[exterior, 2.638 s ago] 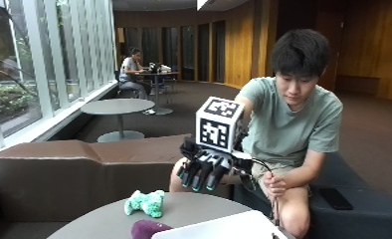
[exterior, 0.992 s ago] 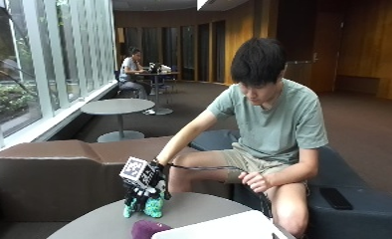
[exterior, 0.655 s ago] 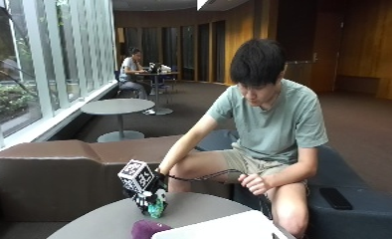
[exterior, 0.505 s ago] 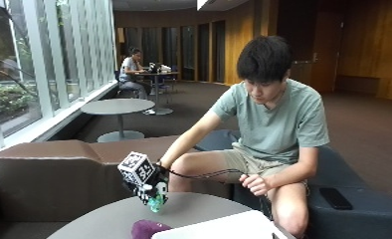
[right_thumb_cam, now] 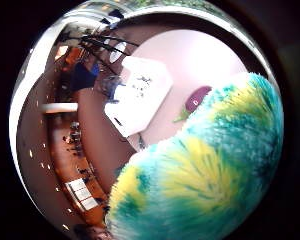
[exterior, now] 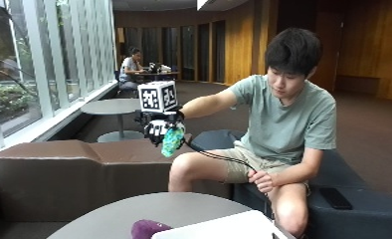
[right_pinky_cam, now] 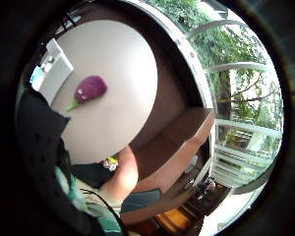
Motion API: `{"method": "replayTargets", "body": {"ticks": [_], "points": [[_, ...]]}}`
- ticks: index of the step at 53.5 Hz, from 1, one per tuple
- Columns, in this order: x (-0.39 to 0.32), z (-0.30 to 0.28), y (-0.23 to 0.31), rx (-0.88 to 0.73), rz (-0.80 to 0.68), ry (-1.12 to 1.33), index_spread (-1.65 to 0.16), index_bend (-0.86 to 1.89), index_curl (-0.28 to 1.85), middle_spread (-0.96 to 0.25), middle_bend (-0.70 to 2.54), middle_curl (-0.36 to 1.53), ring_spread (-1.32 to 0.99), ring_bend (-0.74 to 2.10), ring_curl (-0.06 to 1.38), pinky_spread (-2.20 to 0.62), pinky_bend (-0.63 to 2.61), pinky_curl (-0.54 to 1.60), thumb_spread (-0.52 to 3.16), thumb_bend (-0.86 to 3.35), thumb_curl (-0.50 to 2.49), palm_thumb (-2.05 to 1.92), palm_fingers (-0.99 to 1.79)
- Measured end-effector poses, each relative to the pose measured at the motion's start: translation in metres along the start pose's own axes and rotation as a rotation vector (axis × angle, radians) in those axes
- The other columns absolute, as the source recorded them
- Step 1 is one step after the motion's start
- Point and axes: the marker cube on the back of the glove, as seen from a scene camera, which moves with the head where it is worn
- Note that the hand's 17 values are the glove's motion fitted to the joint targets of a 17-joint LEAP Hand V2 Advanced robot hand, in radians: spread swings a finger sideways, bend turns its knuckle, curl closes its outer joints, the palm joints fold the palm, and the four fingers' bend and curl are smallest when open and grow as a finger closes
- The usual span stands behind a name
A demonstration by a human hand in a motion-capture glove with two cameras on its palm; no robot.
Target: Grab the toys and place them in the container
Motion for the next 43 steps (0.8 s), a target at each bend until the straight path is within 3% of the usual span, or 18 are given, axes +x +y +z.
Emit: {"method": "replayTargets", "body": {"ticks": [11,25,34,43], "points": [[-0.116,-0.053,-0.029,0.108,-0.127,-0.004,-0.26,0.98,0.96,-0.26,1.41,0.95,-0.38,1.48,0.77,-0.52,1.2,0.87,0.6,-0.01,0.85,0.61,0.93],[-0.261,-0.043,-0.073,0.089,-0.278,0.013,-0.25,0.97,1.05,-0.24,1.44,0.96,-0.36,1.52,0.77,-0.53,1.19,0.93,0.58,-0.01,0.9,0.59,0.89],[-0.299,-0.031,-0.095,0.076,-0.287,0.064,-0.25,0.92,1.09,-0.23,1.42,0.95,-0.35,1.51,0.75,-0.52,1.2,0.95,0.57,-0.02,0.93,0.58,0.81],[-0.301,-0.004,-0.101,0.017,-0.271,0.128,-0.26,0.69,1.09,-0.25,1.31,0.93,-0.34,1.49,0.73,-0.47,1.16,0.89,0.69,-0.03,0.9,0.54,0.49]]}}
